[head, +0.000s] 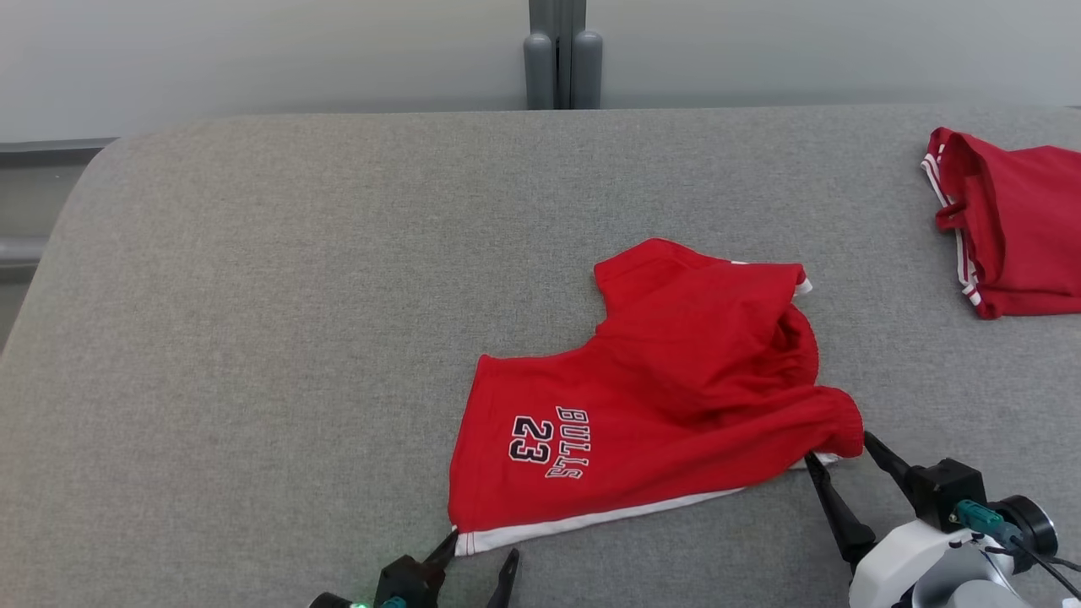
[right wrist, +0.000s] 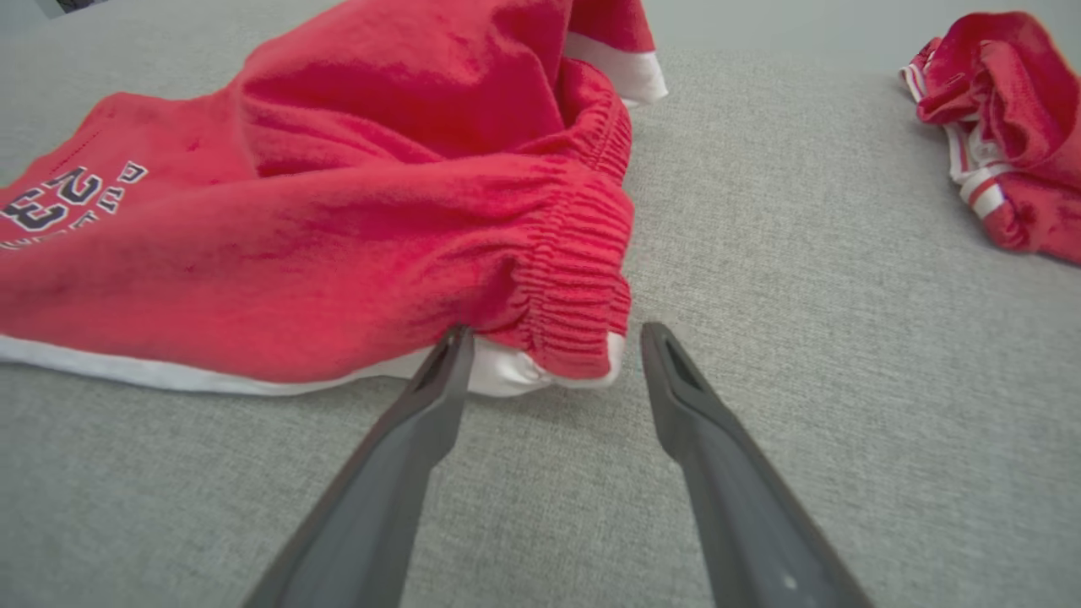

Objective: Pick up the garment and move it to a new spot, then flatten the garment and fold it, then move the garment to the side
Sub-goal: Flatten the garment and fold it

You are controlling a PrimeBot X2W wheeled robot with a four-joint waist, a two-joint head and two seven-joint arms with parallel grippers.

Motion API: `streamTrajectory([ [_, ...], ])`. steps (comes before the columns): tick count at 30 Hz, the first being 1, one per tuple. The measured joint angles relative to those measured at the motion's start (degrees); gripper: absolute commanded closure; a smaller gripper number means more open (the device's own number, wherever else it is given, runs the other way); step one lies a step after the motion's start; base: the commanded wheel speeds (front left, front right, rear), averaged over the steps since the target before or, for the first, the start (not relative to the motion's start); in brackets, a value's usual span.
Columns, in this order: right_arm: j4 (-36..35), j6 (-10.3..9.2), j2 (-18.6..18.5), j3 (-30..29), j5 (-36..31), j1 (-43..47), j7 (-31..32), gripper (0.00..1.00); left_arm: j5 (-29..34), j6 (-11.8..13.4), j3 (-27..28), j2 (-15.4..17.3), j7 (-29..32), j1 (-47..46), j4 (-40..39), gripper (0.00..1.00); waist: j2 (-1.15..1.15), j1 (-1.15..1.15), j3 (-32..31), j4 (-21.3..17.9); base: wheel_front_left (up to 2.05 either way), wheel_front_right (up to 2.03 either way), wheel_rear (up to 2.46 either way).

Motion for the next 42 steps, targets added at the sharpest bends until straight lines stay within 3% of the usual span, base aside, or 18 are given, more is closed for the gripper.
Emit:
streamTrajectory([
  [4,0.7,0.0,-1.7,2.8,1.1,-1.2,0.0,0.0,-1.8,0.0,-1.2,0.0,0.0,-1.2,0.9,0.04,0.0,0.0,0.5,0.6,0.0,0.0,0.0],
  [5,1.2,0.0,-2.1,3.6,1.9,-1.4,0.0,0.56,-2.3,0.0,-1.7,0.0,-0.1,-1.6,1.2,0.5,0.0,0.0,0.5,0.7,0.0,0.0,0.0],
  [6,1.5,0.0,-2.4,4.5,2.4,-1.5,0.0,0.95,-2.9,0.0,-1.9,0.0,-0.1,-1.8,1.4,0.81,0.0,0.0,0.5,0.9,0.0,0.0,0.0],
  [7,1.9,0.0,-2.7,5.3,2.7,-1.6,0.0,1.0,-3.3,0.0,-2.3,0.0,-0.1,-2.1,1.7,1.0,0.0,0.0,0.6,1.0,0.0,0.0,0.0],
  [16,-3.2,0.0,-4.1,7.0,4.9,-1.0,0.0,1.0,-7.3,0.0,-2.2,0.0,0.0,-3.0,-1.1,1.0,0.0,0.0,0.3,1.5,0.0,0.0,0.0],
  [27,-13.6,0.0,-6.7,7.2,5.4,-1.9,0.0,1.0,-6.5,0.3,7.2,0.4,0.0,-7.6,-11.5,1.0,0.0,0.0,0.4,0.0,0.0,0.0,0.0],
  [35,-13.5,0.0,-9.3,13.2,10.8,-19.7,0.1,1.0,-5.8,0.0,5.8,4.9,0.4,-26.9,-8.6,1.0,0.0,0.0,3.4,-0.8,0.0,0.0,0.0],
  [42,-8.1,0.0,-9.9,18.0,22.8,-45.8,4.9,1.0,-13.6,0.0,4.3,9.4,6.5,-54.4,-2.1,1.0,0.0,0.0,9.8,-1.9,0.0,0.0,0.0],
])
